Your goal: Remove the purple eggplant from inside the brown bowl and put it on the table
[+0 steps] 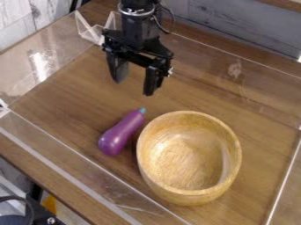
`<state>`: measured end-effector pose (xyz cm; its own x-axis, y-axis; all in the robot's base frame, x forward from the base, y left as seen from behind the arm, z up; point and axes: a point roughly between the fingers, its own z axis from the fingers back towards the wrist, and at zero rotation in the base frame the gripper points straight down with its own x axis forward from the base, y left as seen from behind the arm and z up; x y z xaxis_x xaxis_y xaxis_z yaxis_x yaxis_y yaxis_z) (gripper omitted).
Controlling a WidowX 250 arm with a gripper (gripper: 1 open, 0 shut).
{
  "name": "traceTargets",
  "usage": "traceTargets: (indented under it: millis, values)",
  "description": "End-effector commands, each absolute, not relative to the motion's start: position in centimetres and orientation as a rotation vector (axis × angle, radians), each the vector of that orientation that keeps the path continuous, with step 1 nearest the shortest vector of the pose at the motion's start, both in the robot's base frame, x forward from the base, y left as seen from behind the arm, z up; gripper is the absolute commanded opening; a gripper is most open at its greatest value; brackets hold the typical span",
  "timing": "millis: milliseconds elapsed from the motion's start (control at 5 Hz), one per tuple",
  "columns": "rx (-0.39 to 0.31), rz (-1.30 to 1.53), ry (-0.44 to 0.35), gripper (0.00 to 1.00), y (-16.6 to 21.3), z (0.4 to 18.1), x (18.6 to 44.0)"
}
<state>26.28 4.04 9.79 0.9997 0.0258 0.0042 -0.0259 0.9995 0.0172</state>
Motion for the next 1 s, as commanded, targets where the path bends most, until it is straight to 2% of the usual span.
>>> traceTargets:
  millis: [0,400,800]
  values:
    - [0.021,0.059,-0.082,1.0,4.8,11.6,26.5]
    - [0.0,0.22,-0.168,1.0,7.4,13.0,27.0]
    - [-0.05,0.301,-0.207,1.0,11.5,13.5,28.6]
